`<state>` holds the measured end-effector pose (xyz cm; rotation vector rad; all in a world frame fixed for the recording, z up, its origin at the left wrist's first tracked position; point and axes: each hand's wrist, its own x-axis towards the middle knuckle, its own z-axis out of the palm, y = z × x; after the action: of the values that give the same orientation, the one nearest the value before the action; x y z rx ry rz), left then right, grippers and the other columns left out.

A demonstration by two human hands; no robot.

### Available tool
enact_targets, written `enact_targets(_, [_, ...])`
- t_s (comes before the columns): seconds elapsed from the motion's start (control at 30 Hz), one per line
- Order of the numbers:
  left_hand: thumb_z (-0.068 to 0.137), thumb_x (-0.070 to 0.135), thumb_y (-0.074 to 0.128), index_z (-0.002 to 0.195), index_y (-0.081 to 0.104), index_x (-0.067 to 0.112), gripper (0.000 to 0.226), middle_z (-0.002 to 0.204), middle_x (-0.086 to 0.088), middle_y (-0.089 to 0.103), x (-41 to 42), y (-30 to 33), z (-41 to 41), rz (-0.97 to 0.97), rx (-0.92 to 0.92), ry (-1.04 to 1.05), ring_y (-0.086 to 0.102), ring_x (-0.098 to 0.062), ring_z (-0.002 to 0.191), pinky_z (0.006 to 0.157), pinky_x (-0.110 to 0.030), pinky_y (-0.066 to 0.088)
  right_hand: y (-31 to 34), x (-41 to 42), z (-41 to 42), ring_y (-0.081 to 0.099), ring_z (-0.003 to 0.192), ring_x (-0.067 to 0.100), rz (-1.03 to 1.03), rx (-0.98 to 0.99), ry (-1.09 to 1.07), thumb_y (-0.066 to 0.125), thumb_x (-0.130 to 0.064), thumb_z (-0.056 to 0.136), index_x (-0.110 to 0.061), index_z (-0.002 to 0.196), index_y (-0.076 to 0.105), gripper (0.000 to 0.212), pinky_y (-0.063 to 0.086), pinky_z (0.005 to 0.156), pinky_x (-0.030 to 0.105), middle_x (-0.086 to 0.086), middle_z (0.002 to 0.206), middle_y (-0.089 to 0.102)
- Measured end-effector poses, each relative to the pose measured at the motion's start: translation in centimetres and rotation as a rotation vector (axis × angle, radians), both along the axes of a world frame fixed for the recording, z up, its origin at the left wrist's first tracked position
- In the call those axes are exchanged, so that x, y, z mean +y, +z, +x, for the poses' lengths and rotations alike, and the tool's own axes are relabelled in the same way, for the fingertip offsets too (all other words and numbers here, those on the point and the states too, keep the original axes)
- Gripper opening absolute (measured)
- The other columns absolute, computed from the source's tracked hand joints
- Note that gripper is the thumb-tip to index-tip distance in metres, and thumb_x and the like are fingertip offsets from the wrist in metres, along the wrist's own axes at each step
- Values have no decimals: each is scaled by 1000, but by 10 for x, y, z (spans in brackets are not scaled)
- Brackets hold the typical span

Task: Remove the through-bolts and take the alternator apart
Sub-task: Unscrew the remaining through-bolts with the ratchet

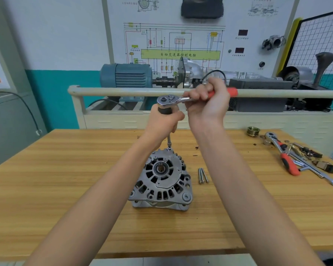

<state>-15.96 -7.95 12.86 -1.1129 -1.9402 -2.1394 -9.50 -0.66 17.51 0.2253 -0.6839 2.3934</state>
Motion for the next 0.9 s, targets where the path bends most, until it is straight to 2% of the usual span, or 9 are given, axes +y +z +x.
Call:
enact_targets(0.13, [77,10,62,41,49,23,41,39,9,39,11,2,3,160,-121,205,32,-10,41,44,-23,26,-33,-33,17,51,47,17,119,241,-313,41,-8,97,-12,63,39,34,53,65,33,0,45,44])
enact_targets(0.23, [72,22,61,48,48,25,27,46,9,42,13,4,5,191,-185,206,37,-13,49,48,-30,36,-41,-43,19,54,52,19,232,321,-378,41,-8,93,-12,65,40,28,52,70,33,0,46,47])
enact_targets(0.33, [71,11,63,51,43,17,29,40,7,39,6,2,2,93,-84,158,31,-11,40,43,-20,28,-30,-30,19,49,44,17,159,277,-282,39,-4,97,-12,62,38,35,53,61,32,0,43,42])
enact_targets(0.4, [66,3,63,49,44,13,28,40,0,39,-2,2,1,31,-17,43,31,-13,37,43,-20,29,-16,-15,15,43,38,17,71,178,-147,40,-6,96,-13,57,36,40,50,51,28,1,41,36])
enact_targets(0.53, [69,5,61,43,44,18,33,40,3,40,-16,7,-3,-149,102,-233,35,-16,39,47,-24,32,15,12,2,29,30,12,78,-78,181,40,-10,95,-16,47,34,49,41,39,19,-4,36,26])
enact_targets(0.6, [70,7,62,42,43,19,35,41,2,38,-14,10,-1,-221,128,-279,34,-17,40,48,-24,31,24,18,-3,26,27,11,78,-133,292,41,-9,94,-17,49,31,46,36,34,17,-6,35,25])
enact_targets(0.67, [70,7,62,39,42,23,40,40,4,36,-10,9,1,-206,100,-275,31,-15,40,48,-23,29,25,18,-3,26,26,10,55,-129,299,41,-9,93,-17,51,30,44,34,32,16,-7,35,25])
enact_targets(0.77, [66,7,59,35,42,22,39,37,7,36,-4,5,0,-119,49,-175,29,-11,36,46,-20,28,10,9,2,28,31,11,-26,-56,124,41,-11,95,-17,47,34,48,39,38,18,-6,38,26])
enact_targets(0.9, [71,7,60,47,49,22,31,38,9,38,9,6,2,48,-84,140,30,-12,41,47,-25,26,-25,-21,15,46,42,17,17,184,-239,41,-8,98,-13,61,37,37,51,59,32,0,43,39])
